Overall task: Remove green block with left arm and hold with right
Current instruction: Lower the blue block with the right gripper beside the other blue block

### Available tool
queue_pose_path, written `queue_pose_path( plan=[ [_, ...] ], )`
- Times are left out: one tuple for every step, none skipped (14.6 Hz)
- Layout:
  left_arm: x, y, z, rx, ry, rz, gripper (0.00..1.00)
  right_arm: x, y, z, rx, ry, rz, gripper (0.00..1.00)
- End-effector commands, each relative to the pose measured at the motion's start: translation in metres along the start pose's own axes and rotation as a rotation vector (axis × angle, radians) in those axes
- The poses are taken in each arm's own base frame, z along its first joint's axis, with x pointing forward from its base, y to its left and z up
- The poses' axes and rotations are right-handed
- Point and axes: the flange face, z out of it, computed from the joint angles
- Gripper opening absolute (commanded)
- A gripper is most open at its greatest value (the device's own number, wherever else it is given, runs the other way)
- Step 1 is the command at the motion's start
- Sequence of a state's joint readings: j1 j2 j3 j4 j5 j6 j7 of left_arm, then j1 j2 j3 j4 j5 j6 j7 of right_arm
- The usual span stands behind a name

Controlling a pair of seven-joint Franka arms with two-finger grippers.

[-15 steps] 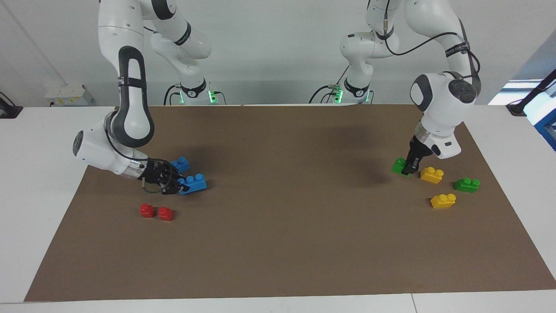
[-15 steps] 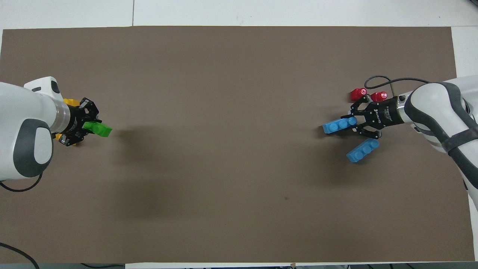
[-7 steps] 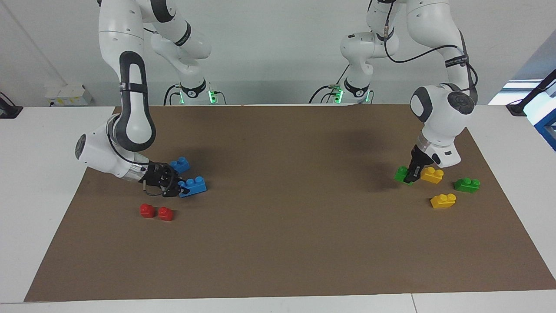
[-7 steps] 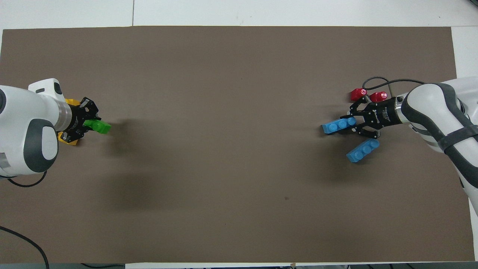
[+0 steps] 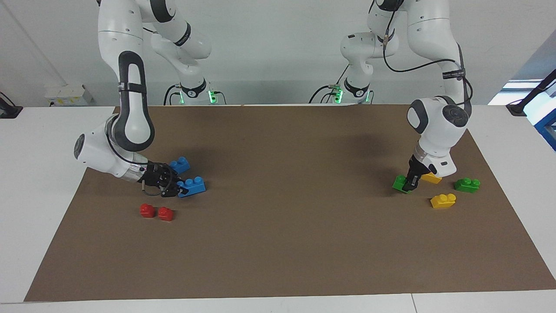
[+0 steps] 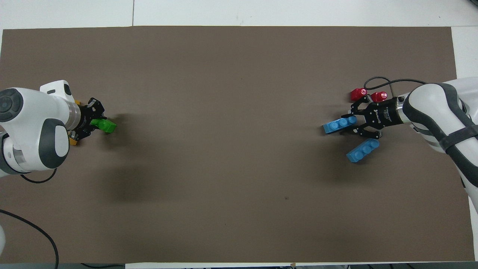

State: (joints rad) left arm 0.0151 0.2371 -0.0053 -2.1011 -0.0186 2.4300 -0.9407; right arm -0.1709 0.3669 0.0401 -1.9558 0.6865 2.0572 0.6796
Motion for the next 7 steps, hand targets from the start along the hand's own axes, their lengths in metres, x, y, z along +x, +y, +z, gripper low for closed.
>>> queue_pose_path(
  plan=[
    [0.004, 0.000, 0.011, -0.008, 0.005, 0.030, 0.00, -0.001, -0.003, -0.005, 0.003, 0.012, -0.018, 0.85],
    [0.004, -0.001, 0.011, -0.005, 0.004, 0.034, 0.00, -0.006, -0.005, -0.006, 0.004, 0.011, -0.014, 0.87],
    [0.005, -0.001, 0.011, -0.006, 0.003, 0.039, 0.00, -0.010, -0.007, -0.009, 0.005, 0.010, 0.002, 0.91],
    [0.005, -0.001, 0.012, -0.004, 0.003, 0.049, 0.00, -0.016, -0.011, -0.016, 0.010, 0.011, 0.015, 0.91],
    [0.006, -0.001, 0.011, -0.005, 0.003, 0.053, 0.00, -0.025, -0.016, -0.024, 0.015, 0.009, 0.023, 0.91],
    [0.011, -0.006, 0.011, -0.003, 0.004, 0.052, 0.00, -0.038, -0.022, -0.034, 0.014, 0.001, 0.028, 0.91],
    [0.012, -0.007, 0.011, -0.002, 0.003, 0.064, 0.10, -0.050, -0.027, -0.045, 0.016, -0.004, 0.037, 0.92]
  ],
)
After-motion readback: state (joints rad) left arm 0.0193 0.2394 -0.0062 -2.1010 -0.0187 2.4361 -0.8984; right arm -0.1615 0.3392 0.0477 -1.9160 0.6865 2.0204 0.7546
